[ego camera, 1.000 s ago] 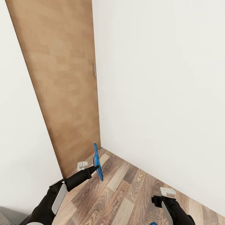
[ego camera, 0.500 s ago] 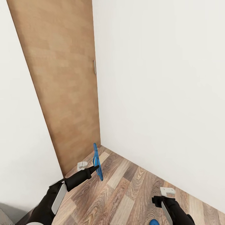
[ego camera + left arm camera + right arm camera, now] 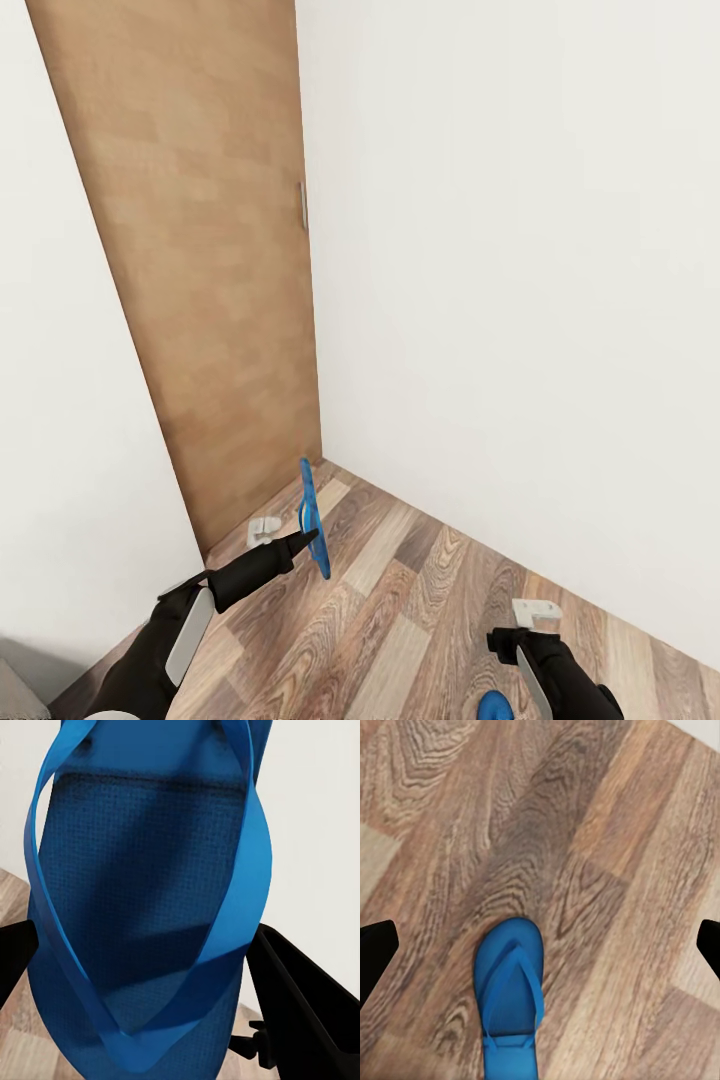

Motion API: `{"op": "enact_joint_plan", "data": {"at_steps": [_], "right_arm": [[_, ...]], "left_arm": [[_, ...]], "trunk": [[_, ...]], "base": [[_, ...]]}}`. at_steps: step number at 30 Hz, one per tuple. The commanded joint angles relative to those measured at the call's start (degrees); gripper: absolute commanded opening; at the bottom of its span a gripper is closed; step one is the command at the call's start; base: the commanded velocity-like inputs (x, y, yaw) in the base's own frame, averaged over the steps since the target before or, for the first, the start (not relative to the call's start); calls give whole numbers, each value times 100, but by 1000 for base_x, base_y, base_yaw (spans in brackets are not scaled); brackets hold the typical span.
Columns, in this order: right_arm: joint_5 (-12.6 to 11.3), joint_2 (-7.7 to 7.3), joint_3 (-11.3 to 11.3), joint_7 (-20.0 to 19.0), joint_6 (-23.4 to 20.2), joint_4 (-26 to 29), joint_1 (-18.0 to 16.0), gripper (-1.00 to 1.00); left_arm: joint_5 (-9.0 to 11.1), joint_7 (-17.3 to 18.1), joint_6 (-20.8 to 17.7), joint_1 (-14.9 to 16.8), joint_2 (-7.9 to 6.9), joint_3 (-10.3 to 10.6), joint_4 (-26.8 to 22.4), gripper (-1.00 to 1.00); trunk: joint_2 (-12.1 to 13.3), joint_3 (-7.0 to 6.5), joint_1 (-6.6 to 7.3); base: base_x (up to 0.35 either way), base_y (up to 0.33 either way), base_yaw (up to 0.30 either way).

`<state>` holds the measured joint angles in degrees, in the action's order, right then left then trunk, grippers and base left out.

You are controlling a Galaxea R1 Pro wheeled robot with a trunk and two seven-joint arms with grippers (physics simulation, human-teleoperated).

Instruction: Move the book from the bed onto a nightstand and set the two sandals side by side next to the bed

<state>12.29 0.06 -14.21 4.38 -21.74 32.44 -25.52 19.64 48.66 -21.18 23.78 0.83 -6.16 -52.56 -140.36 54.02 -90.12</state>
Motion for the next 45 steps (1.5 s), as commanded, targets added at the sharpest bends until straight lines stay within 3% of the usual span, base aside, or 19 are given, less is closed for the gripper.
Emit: {"op": "enact_joint_plan", "data": {"at_steps": [1,7,36,45], "right_arm": [[46,3,-12,-7,-32,8,-3,100],[45,3,-12,-7,-32,8,-5,100],[45,10,-12,-8,-31,-10,-4,100],[94,144,4,-13,-24,-561,-5,100]], "left_arm": [[32,21,-53,4,5,-17,0,-100],[32,21,-54,4,5,-16,0,-100],[29,21,-55,4,5,-16,2,-100],[25,21,-55,4,5,-8,5,-100]], "trunk": [[-44,24,-21],[-285,132,-153],[-327,774,-230],[-339,973,-253]], "base": [[0,0,0],[0,0,0],[0,0,0],[0,0,0]]}}
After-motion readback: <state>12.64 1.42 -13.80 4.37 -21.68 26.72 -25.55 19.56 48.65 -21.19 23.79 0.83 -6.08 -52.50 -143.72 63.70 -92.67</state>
